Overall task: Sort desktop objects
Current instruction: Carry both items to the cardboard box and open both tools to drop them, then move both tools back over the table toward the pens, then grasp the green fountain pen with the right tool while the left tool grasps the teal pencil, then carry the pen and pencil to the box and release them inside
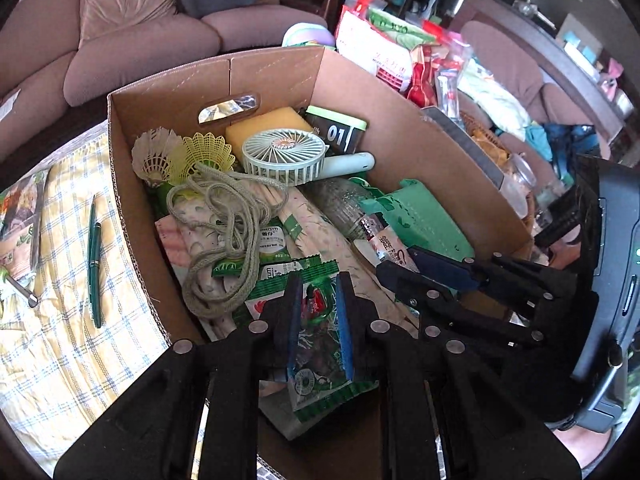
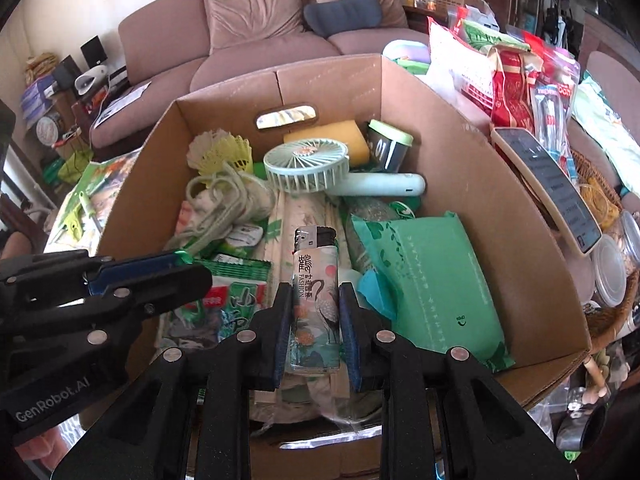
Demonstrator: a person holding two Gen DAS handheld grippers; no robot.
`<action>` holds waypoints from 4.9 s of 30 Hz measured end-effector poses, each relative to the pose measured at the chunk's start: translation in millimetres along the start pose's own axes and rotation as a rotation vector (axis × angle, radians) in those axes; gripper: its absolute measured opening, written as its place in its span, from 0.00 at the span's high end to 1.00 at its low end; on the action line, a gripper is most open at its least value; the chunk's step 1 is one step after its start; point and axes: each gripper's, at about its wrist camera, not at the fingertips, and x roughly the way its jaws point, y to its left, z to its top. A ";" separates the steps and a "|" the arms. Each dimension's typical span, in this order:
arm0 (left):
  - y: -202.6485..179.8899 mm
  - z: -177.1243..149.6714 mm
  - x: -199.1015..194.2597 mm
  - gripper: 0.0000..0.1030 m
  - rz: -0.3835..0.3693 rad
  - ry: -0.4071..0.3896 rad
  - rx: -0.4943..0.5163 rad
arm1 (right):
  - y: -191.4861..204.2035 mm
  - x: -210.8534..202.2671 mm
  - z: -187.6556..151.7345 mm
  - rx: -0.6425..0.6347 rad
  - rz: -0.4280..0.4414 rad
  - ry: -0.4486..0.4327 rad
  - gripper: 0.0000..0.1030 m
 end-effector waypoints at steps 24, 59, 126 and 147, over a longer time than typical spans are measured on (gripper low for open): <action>132.8 -40.1 -154.1 0.00 0.088 -0.196 -0.139 | 100.7 -80.4 18.1 -0.099 0.117 -0.155 0.05; 416.6 -97.8 -92.8 0.00 0.096 -0.162 -0.458 | 272.5 132.2 54.5 -0.173 0.054 -0.034 0.38; 214.1 -7.5 -107.3 0.94 0.028 -0.095 -0.157 | 221.5 24.4 19.1 -0.139 0.193 -0.080 0.90; 41.6 33.6 -0.6 0.94 -0.155 -0.036 -0.321 | 16.8 -16.1 11.6 -0.017 0.056 -0.023 0.89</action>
